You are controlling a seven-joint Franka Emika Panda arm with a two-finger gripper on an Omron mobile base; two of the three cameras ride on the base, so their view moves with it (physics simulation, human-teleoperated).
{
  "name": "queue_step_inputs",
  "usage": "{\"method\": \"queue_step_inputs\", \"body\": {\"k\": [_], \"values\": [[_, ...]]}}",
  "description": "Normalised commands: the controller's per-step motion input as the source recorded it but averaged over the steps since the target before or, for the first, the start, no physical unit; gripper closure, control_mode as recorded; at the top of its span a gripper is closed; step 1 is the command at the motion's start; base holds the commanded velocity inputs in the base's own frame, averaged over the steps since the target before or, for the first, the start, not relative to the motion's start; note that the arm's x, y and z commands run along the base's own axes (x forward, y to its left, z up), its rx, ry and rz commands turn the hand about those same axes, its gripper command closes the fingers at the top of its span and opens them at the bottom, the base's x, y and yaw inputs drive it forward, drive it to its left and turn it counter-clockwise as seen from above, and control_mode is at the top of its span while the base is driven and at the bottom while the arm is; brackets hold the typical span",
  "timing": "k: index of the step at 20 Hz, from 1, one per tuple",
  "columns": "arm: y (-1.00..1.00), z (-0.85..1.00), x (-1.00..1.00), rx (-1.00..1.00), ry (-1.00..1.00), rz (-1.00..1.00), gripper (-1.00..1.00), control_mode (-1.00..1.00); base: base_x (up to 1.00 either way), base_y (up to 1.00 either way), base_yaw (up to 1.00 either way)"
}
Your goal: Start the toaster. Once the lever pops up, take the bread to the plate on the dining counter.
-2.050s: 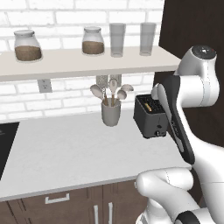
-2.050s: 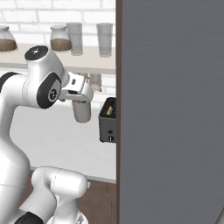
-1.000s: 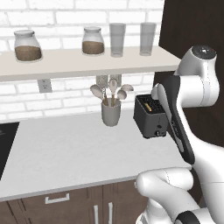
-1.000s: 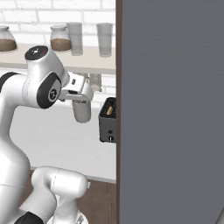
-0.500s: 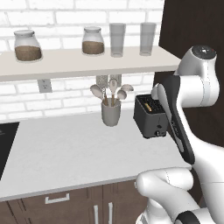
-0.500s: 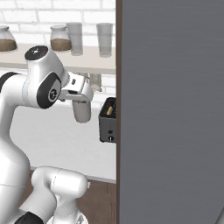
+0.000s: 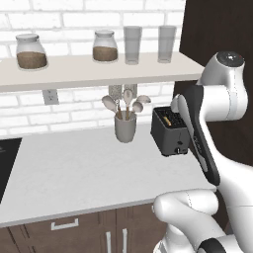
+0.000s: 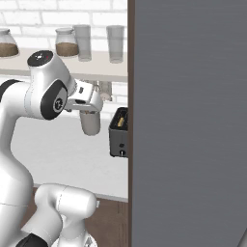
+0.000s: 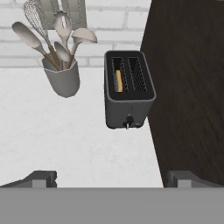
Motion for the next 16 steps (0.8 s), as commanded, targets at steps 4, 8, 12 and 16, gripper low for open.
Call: {"method": "queue_step_inputs", "body": {"k": [4, 8, 12, 16], "values": [[0.00, 0.00, 0.00, 0.00, 0.00, 0.00, -1.00, -1.00, 0.00, 0.00, 0.00], [0.00, 0.00, 0.00, 0.00, 0.00, 0.00, -1.00, -1.00, 0.00, 0.00, 0.00], [0.00, 0.00, 0.00, 0.00, 0.00, 0.00, -1.00, -1.00, 0.00, 0.00, 0.00], [0.00, 0.00, 0.00, 0.00, 0.00, 0.00, -1.00, -1.00, 0.00, 0.00, 0.00]]}}
